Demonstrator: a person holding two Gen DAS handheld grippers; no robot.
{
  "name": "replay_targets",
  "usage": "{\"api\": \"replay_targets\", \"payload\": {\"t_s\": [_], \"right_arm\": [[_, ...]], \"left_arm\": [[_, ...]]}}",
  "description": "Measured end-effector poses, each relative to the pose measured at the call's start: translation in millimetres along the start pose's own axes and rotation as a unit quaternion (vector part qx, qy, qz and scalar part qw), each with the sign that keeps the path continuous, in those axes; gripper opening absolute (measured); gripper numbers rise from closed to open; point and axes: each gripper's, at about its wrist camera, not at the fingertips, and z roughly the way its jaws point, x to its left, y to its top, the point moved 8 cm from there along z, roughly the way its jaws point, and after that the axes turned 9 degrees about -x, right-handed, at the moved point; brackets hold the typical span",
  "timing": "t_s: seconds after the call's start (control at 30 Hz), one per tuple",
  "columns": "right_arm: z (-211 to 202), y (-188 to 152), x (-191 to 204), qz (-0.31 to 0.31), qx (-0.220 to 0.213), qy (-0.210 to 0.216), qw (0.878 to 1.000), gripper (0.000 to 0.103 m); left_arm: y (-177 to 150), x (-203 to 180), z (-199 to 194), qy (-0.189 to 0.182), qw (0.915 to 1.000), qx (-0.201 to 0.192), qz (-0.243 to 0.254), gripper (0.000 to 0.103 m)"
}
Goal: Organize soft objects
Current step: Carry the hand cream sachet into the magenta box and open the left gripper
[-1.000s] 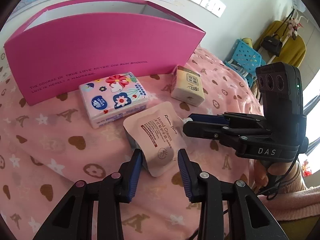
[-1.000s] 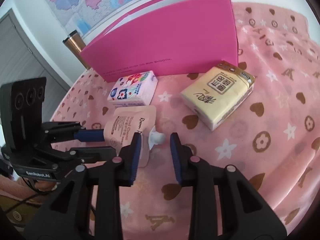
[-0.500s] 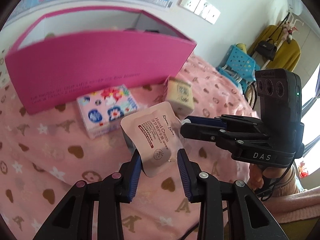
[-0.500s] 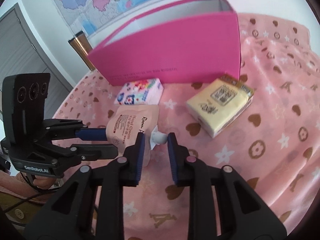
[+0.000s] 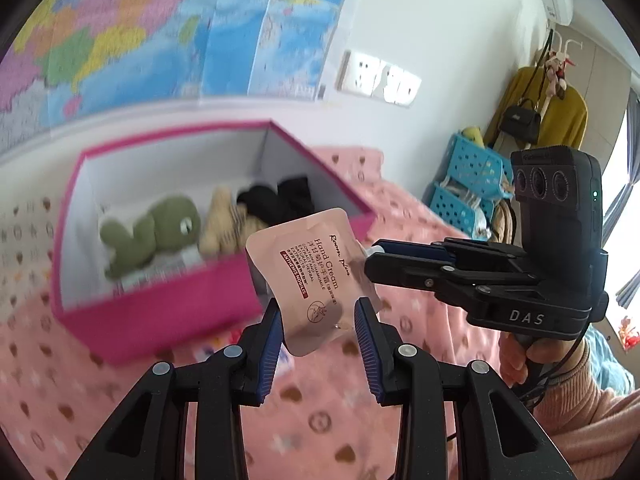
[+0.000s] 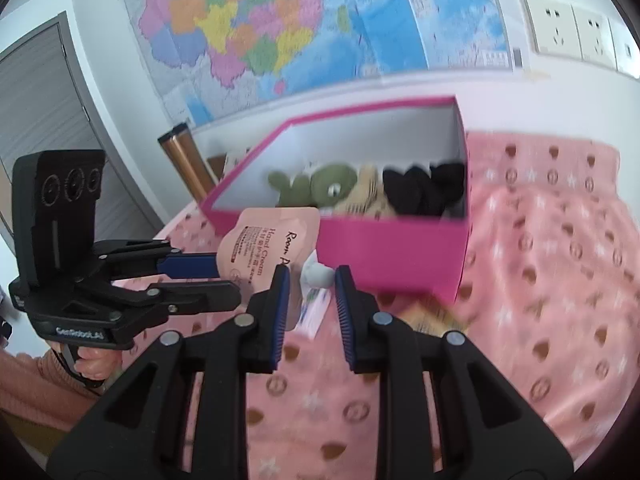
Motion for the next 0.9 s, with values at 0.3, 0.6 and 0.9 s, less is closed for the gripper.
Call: {"api": "replay_targets", "payload": {"t_s": [0.3, 0.6, 0.9], "right_arm": [[25, 54, -13, -0.013, -0.026, 0.003, 1.0, 0.026], [63, 60, -35, 0.002, -0.002, -0.011, 1.0, 0.026], [75, 46, -45, 0.01, 0.019, -0.017, 1.0, 0.027]], "left_arm": [[51, 25, 12, 0.035, 0.9987, -0.034, 0.018, 0.035], [49, 56, 49, 0.062, 0.9981, 0.0, -0.006, 0.035], [40, 89, 59, 0.092, 0.9945, 0.014, -0.048, 0.035]]}}
